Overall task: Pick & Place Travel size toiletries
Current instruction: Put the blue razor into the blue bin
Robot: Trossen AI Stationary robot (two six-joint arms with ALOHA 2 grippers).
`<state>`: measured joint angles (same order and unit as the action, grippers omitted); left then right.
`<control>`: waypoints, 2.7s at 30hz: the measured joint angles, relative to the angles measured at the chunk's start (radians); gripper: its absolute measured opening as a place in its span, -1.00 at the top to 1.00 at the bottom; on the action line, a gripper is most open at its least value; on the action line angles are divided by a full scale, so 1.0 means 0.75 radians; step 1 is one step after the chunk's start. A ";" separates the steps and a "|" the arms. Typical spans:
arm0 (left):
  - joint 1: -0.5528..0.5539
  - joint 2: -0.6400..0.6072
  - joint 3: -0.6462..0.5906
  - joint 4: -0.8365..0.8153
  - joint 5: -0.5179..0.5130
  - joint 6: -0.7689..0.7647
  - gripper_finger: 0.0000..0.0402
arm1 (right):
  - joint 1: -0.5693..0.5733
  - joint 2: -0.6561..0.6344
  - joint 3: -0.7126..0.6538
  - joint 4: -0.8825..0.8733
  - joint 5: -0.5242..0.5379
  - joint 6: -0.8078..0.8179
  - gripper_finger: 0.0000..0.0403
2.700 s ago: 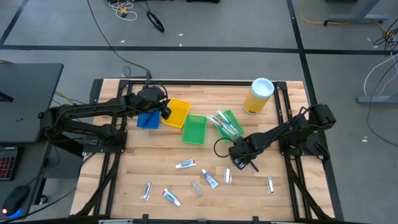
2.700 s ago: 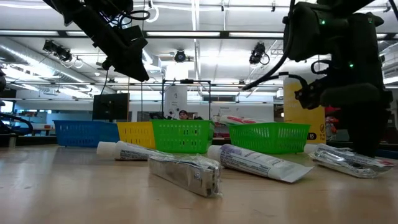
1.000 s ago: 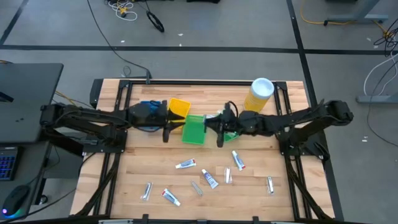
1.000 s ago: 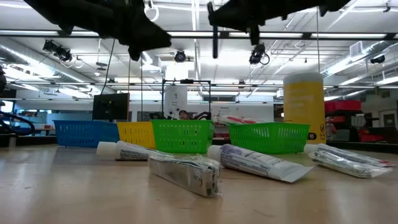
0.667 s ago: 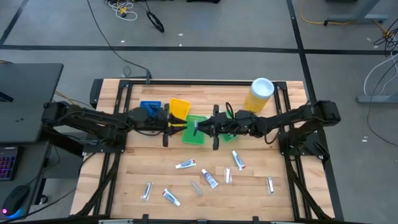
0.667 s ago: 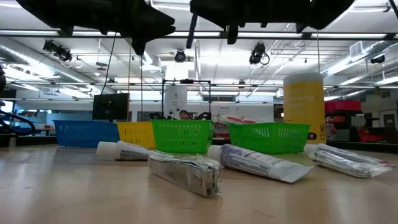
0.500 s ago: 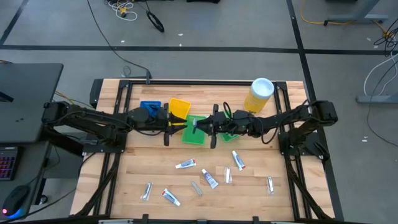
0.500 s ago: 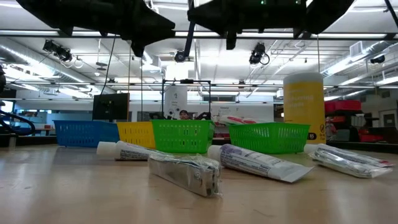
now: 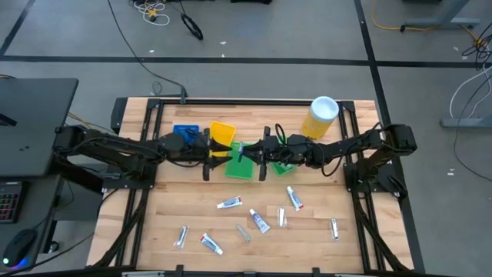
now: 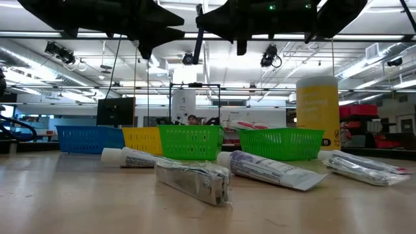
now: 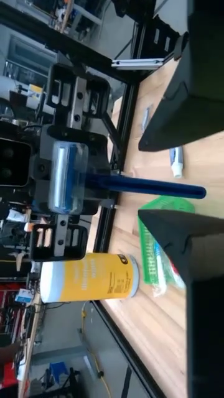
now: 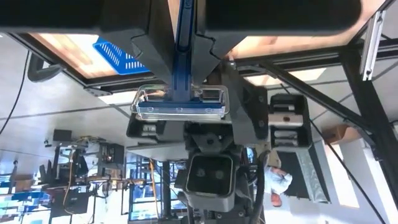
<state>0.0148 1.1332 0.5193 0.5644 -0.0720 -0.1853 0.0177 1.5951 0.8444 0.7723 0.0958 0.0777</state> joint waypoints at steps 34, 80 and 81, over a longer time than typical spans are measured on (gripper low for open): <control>0.002 0.410 0.188 0.212 -0.018 0.011 0.83 | -0.002 -0.002 0.000 -0.045 0.007 0.026 0.85; 0.245 -0.220 0.187 -1.315 -0.554 -0.414 0.82 | -0.006 -0.187 -0.001 -0.652 0.404 0.046 0.27; 0.246 -0.228 0.187 -1.375 -0.572 -0.462 0.82 | -0.006 -0.187 -0.001 -0.645 0.407 0.045 0.27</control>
<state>0.1993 0.9618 0.6597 -0.4669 -0.5012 -0.5322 0.0135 1.4548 0.8440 0.2881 0.4008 0.1118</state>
